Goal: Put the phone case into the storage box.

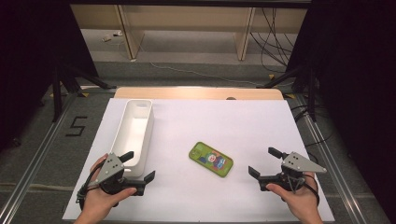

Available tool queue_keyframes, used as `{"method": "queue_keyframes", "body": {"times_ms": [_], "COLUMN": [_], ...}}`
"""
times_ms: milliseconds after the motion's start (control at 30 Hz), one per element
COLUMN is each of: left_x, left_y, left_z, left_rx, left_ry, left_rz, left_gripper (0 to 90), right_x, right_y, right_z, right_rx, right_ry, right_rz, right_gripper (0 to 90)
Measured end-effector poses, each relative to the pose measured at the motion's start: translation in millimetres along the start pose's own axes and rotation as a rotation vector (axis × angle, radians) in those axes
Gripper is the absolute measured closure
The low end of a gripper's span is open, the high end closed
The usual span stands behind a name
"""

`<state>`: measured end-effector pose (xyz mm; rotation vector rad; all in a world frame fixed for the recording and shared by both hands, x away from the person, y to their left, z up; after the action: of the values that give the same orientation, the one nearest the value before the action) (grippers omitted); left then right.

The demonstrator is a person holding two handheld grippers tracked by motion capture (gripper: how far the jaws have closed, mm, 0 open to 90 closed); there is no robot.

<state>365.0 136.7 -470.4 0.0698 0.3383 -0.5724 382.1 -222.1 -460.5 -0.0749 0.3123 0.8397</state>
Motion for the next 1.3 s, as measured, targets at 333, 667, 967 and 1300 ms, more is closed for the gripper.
{"method": "queue_keyframes", "body": {"times_ms": [333,667,967,1300], "left_x": [-0.7,-0.1,-0.3,0.3], "left_y": [-0.1,-1.4,-1.6,-3.3], "left_z": [-0.4,0.1,-0.2,-0.6], "left_rx": [0.002,0.002,0.0,0.004], "left_ry": [0.0,-0.003,-0.002,0.0], "left_rz": [0.0,-0.002,-0.005,-0.009], "left_gripper": [0.0,0.0,0.0,0.0], "right_x": [6.3,25.7,63.7,83.1], "right_y": [-0.6,-19.7,-30.6,-31.8], "right_z": [0.4,6.0,-11.1,-29.0], "right_rx": [-0.005,-0.011,0.023,0.034], "right_ry": [0.019,0.064,0.233,0.346], "right_rz": [0.005,-0.029,-0.026,-0.011], "right_gripper": [16.6,87.2,90.0,90.0]}}
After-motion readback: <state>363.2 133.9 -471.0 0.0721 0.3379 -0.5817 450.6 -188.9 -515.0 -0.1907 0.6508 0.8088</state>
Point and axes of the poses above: each handheld gripper's, and its own axes: x roughly forward along the jaws, z roughly out of its top, y roughly to its left, the point moved 10 cm from there along x, roughly forward along the jaws, and after that the axes turned 7 degrees about z, right-handed, at the moved point
